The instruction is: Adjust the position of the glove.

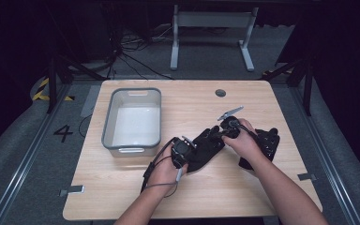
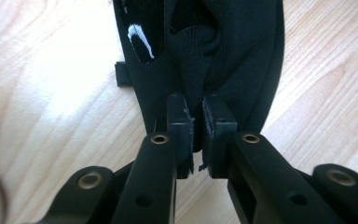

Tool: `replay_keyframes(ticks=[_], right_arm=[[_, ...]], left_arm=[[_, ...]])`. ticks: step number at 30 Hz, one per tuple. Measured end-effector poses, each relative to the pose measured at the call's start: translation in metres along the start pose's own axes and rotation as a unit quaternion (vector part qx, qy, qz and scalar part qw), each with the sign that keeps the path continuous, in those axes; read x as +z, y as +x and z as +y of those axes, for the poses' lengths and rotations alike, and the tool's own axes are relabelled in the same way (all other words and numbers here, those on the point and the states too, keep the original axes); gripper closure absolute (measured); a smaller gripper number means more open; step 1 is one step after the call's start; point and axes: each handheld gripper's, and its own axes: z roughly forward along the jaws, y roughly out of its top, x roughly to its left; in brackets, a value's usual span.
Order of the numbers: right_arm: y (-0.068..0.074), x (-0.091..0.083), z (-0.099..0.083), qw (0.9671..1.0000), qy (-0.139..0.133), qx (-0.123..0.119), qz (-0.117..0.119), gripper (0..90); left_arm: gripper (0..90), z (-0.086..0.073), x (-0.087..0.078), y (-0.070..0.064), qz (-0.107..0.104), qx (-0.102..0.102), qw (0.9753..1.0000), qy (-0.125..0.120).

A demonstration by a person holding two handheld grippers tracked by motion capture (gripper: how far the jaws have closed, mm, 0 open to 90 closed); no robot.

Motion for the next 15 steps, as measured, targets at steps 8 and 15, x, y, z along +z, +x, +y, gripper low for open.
replay_keyframes(ticks=[8, 15], right_arm=[[0.018, -0.04, -0.011, 0.9983, -0.055, -0.005, 0.015, 82.4], [0.034, -0.069, -0.038, 0.9957, -0.088, -0.004, 0.028, 82.4]], left_arm=[[84.1, -0.006, -0.025, 0.003, 0.0, 0.021, 0.9994, -0.029], [84.1, -0.006, -0.041, -0.009, -0.004, 0.06, 0.9975, -0.036]])
